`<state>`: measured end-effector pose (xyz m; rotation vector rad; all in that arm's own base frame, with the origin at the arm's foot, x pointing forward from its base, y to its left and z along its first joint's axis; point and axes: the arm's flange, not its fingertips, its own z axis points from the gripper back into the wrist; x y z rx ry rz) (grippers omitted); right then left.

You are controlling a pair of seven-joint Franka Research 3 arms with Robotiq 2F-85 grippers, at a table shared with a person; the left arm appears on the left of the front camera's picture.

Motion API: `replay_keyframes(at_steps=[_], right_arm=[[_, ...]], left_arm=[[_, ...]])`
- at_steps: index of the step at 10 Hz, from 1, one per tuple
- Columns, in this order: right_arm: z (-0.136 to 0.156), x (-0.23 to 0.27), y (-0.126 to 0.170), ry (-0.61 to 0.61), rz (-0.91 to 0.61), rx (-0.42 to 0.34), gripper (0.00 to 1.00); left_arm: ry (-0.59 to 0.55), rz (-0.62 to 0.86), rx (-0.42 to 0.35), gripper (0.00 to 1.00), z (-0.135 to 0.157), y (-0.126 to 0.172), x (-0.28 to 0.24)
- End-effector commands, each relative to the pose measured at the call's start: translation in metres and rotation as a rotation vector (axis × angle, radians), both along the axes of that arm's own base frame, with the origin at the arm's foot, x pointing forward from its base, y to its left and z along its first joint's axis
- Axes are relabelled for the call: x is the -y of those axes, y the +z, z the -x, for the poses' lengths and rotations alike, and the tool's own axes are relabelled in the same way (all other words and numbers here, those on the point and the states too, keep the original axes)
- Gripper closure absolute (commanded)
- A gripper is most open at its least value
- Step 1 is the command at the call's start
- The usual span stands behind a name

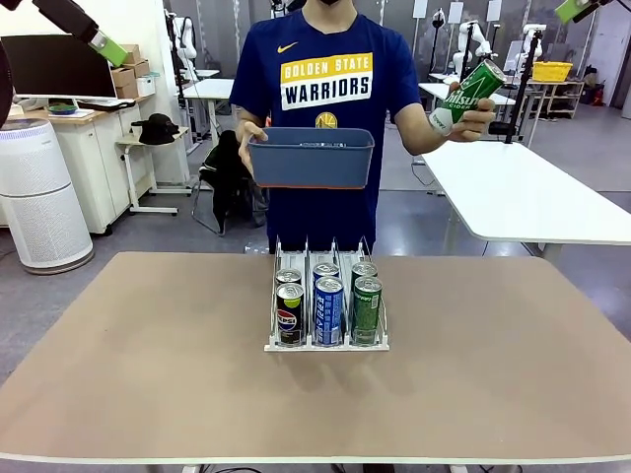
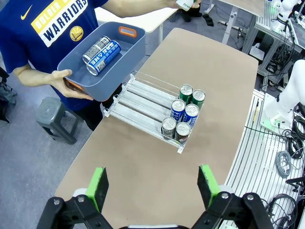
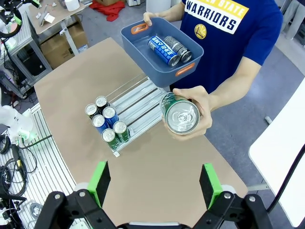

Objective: Fill the beverage cans into the dispenser.
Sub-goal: Pick up the Sprite handed by the human.

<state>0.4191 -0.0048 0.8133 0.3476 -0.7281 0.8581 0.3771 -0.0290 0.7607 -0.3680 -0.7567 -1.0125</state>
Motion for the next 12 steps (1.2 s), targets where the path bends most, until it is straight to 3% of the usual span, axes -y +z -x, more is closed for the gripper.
replay_keyframes(at_steps=[1, 3, 6, 7, 12], right_arm=[[-0.035, 0.003, -0.001, 0.036, 0.006, -0.056, 0.0], [-0.06, 0.007, -0.005, 0.062, 0.027, -0.093, 0.0], [-0.085, -0.004, -0.022, 0.035, 0.046, -0.073, 0.0], [-0.091, -0.006, -0.025, 0.076, 0.041, -0.117, 0.0], [-0.116, -0.021, -0.059, 0.109, -0.001, -0.163, 0.0]], left_arm=[[0.007, -0.009, -0.009, 0.0, 0.0, -0.001, 0.0], [0.007, -0.009, -0.009, 0.0, 0.0, -0.001, 0.0], [0.007, -0.009, -0.009, 0.0, 0.0, -0.001, 0.0], [0.007, -0.009, -0.009, 0.0, 0.0, -0.001, 0.0], [0.007, -0.009, -0.009, 0.0, 0.0, -0.001, 0.0]])
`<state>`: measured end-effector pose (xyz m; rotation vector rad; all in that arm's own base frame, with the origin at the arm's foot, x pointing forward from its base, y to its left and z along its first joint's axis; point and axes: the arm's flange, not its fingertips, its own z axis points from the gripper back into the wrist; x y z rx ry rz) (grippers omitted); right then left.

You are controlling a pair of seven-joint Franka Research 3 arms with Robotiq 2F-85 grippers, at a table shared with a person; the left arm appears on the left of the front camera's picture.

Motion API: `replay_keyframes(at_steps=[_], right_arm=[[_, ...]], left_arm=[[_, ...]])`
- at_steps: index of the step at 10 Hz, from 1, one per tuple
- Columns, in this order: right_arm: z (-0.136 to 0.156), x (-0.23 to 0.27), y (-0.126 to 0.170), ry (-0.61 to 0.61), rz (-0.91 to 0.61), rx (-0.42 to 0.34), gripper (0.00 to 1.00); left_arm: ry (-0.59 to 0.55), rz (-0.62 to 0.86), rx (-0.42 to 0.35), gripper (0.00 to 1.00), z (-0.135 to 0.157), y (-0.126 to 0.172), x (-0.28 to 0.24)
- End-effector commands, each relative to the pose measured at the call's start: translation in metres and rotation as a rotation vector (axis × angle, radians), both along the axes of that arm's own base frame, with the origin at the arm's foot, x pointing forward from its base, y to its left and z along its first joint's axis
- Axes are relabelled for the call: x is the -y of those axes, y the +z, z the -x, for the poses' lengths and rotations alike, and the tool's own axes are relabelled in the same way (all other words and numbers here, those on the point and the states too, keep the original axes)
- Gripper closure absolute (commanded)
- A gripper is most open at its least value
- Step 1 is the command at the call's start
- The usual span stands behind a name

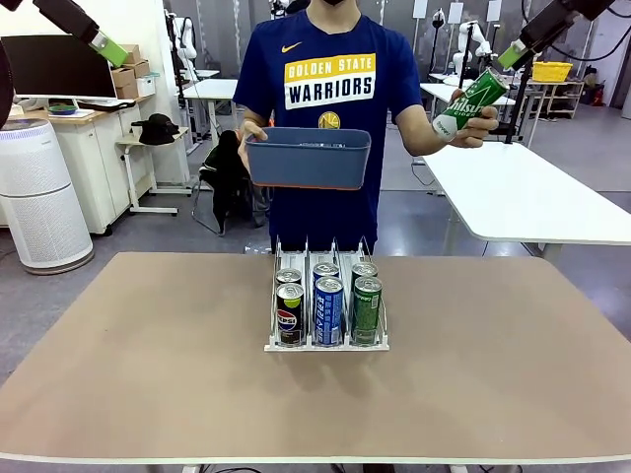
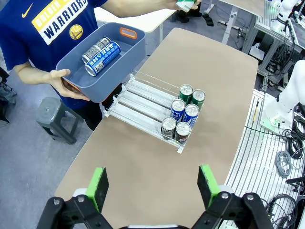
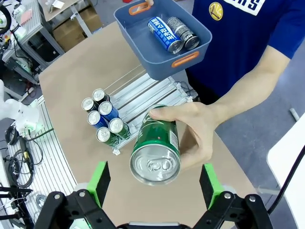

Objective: Fill the beverage cans into the dispenser.
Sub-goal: Pick up the Sprite handed by the human.

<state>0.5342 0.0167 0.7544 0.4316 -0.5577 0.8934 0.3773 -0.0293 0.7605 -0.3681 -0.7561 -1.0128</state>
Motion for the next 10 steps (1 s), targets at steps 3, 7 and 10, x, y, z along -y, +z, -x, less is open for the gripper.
replay_keyframes(at_steps=[3, 7, 10], right_arm=[[-0.007, -0.003, -0.012, 0.061, -0.027, -0.003, 0.0], [-0.016, -0.006, -0.021, 0.102, -0.038, -0.048, 0.0], [-0.021, -0.007, -0.029, 0.113, -0.031, -0.078, 0.0]], left_arm=[[0.007, -0.009, -0.009, 0.0, 0.001, -0.001, 0.0], [0.007, -0.009, -0.009, 0.0, 0.001, -0.001, 0.0], [0.007, -0.009, -0.009, 0.0, 0.001, -0.001, 0.0]])
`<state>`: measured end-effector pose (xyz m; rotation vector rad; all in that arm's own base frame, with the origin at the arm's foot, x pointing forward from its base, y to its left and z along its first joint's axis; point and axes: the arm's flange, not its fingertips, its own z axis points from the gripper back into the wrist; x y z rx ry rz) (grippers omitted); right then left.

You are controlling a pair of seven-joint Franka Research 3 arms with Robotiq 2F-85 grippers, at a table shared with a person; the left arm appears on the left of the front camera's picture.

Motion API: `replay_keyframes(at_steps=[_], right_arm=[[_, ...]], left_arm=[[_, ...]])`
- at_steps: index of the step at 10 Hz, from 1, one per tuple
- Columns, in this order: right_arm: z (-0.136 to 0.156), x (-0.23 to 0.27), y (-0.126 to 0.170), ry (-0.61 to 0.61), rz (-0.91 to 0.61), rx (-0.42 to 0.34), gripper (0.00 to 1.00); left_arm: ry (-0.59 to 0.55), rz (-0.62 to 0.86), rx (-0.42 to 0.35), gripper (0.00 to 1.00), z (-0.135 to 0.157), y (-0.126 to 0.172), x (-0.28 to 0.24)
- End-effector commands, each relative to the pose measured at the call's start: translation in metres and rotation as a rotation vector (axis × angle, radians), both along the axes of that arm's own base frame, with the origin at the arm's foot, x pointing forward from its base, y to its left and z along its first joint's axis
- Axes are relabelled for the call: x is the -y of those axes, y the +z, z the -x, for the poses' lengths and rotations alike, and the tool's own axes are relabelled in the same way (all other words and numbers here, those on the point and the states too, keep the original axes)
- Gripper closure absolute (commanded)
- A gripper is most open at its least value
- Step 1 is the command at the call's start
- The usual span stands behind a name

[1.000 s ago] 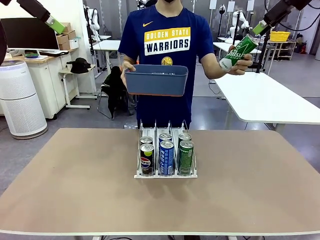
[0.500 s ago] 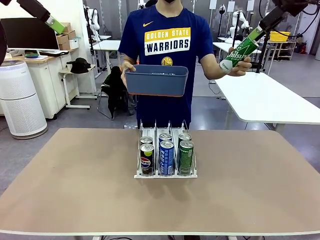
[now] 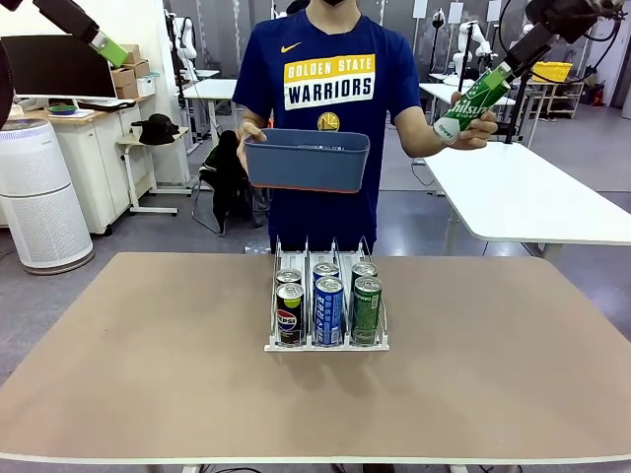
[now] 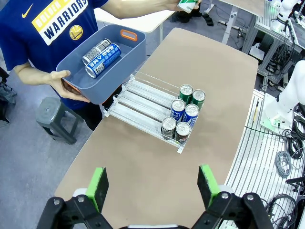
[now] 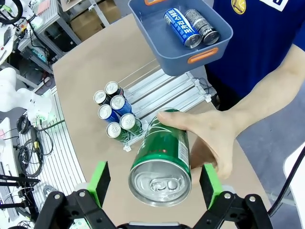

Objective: Fill the beverage cans into the dispenser.
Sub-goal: Pick up the Sprite handed by the human.

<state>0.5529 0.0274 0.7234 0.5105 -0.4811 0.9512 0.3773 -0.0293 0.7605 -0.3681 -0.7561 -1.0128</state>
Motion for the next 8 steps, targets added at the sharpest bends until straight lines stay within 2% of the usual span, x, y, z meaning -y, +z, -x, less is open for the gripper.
replay_keyframes(at_steps=[1, 8], right_arm=[[-0.004, 0.004, 0.0, 0.028, -0.011, -0.008, 0.0], [-0.007, -0.005, -0.012, 0.044, -0.007, -0.041, 0.0]], left_arm=[[0.007, -0.009, -0.009, 0.0, 0.001, -0.001, 0.0], [0.007, -0.009, -0.009, 0.0, 0.001, -0.001, 0.0]])
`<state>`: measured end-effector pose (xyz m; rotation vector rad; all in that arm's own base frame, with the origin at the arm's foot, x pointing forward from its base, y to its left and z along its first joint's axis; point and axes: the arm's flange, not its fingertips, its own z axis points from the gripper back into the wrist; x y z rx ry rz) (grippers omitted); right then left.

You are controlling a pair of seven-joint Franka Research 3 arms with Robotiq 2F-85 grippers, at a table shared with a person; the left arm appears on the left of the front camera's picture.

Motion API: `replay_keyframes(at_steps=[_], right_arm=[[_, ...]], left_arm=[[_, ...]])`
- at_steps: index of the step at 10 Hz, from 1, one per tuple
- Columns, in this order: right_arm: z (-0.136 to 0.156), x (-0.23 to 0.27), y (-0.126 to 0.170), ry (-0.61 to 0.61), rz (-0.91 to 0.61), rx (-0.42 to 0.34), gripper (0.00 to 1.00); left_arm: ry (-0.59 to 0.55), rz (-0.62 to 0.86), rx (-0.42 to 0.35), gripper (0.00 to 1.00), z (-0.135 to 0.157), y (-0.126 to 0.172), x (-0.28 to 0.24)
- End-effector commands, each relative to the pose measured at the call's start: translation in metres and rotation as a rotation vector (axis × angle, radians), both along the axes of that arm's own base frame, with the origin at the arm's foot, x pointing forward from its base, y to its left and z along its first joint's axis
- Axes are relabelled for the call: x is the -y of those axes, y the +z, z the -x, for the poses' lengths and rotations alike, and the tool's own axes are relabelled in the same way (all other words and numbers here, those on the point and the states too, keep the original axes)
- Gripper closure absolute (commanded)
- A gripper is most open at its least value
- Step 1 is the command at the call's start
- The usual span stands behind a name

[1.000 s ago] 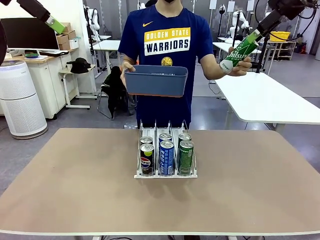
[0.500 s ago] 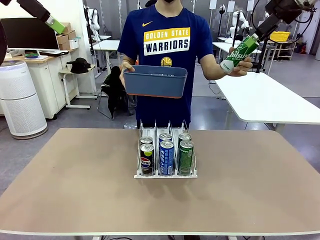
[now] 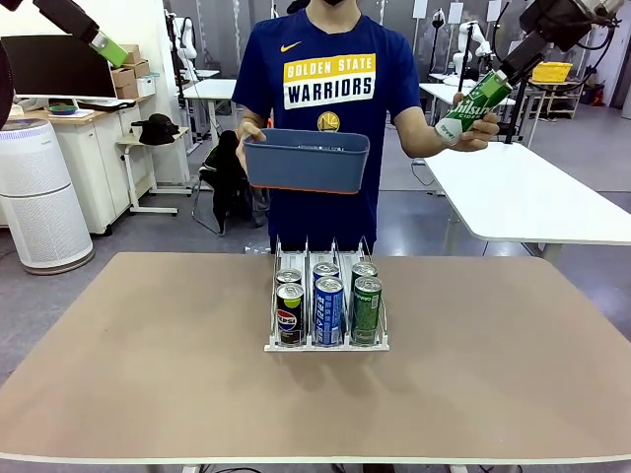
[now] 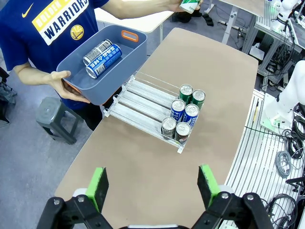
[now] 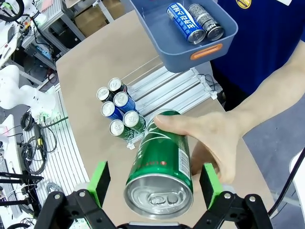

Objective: Fill the beverage cans into the dispenser.
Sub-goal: Pick up the Sprite handed by the human.

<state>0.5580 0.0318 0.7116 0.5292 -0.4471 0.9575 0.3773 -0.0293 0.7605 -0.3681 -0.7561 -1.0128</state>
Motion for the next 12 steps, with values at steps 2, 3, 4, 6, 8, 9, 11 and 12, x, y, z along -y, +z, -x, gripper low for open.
replay_keyframes(at_steps=[2, 3, 4, 6, 8, 9, 11, 12], right_arm=[[-0.0032, -0.0025, -0.0012, 0.021, -0.009, -0.018, 0.0], [-0.0042, -0.0025, -0.0018, 0.008, -0.01, -0.021, 0.0], [-0.0012, -0.0028, -0.0014, 0.006, 0.0, -0.003, 0.0], [-0.0012, -0.0028, -0.0014, 0.006, 0.0, -0.003, 0.0], [-0.0012, -0.0028, -0.0014, 0.006, 0.0, -0.003, 0.0], [-0.0012, -0.0028, -0.0014, 0.006, 0.0, -0.003, 0.0], [-0.0011, -0.0001, -0.0043, 0.014, 0.014, 0.0, 0.45], [-0.0005, 0.0017, -0.004, 0.034, 0.005, -0.013, 0.6]], left_arm=[[0.007, -0.009, -0.009, 0.0, 0.0005, -0.0007, 0.0001], [0.007, -0.009, -0.009, 0.0, 0.0005, -0.0007, 0.0001], [0.007, -0.009, -0.009, 0.0, 0.0005, -0.0007, 0.0001], [0.007, -0.009, -0.009, 0.0, 0.0005, -0.0007, 0.0001], [0.007, -0.009, -0.009, 0.0, 0.0005, -0.0007, 0.0001], [0.007, -0.009, -0.009, 0.0, 0.0005, -0.0007, 0.0001], [0.007, -0.009, -0.009, 0.0, 0.0005, -0.0007, 0.0001], [0.007, -0.009, -0.009, 0.0, 0.0005, -0.0007, 0.0001]])
